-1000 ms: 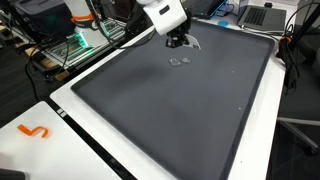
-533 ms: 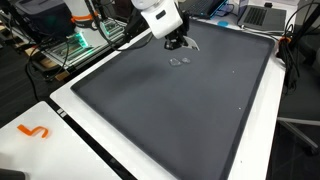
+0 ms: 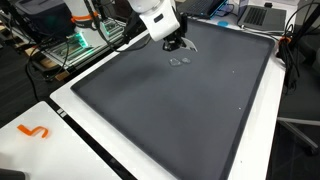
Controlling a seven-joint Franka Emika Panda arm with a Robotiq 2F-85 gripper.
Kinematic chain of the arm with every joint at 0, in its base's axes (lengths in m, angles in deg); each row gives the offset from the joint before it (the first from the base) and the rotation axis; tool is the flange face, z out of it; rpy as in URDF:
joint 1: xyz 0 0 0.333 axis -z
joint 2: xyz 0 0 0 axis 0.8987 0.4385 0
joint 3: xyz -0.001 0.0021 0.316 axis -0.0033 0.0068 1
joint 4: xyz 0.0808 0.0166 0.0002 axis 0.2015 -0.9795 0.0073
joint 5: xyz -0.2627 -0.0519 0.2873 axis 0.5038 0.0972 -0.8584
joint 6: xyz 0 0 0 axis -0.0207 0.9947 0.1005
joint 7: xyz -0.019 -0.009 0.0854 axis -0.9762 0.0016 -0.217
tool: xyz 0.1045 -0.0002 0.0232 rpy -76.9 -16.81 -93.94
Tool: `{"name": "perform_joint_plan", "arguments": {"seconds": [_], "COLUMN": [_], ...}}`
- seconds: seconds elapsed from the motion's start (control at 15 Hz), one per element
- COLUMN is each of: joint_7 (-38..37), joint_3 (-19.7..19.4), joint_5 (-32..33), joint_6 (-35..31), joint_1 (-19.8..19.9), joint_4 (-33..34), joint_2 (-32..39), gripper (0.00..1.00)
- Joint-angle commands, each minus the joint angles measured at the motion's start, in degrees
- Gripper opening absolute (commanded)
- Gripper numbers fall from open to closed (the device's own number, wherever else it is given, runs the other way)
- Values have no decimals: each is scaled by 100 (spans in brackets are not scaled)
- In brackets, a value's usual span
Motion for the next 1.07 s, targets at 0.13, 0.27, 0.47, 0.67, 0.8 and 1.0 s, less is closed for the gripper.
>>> {"name": "perform_joint_plan", "arguments": {"seconds": [0.13, 0.27, 0.47, 0.67, 0.8, 1.0], "joint_7": [-9, -154, -485, -996, -1402, -2097], "joint_3": [-40, -35, -16, 15, 45, 104], "joint_5": [-70, 30, 270, 639, 964, 1548], "joint_6": [-100, -185, -384, -603, -754, -977], "joint_1": [-104, -175, -325, -487, -584, -729], "joint_4": [-144, -133, -88, -43, -28, 1], "joint_2": [-140, -171, -192, -213, -241, -267], "gripper": [1, 1, 1, 1, 1, 1]}}
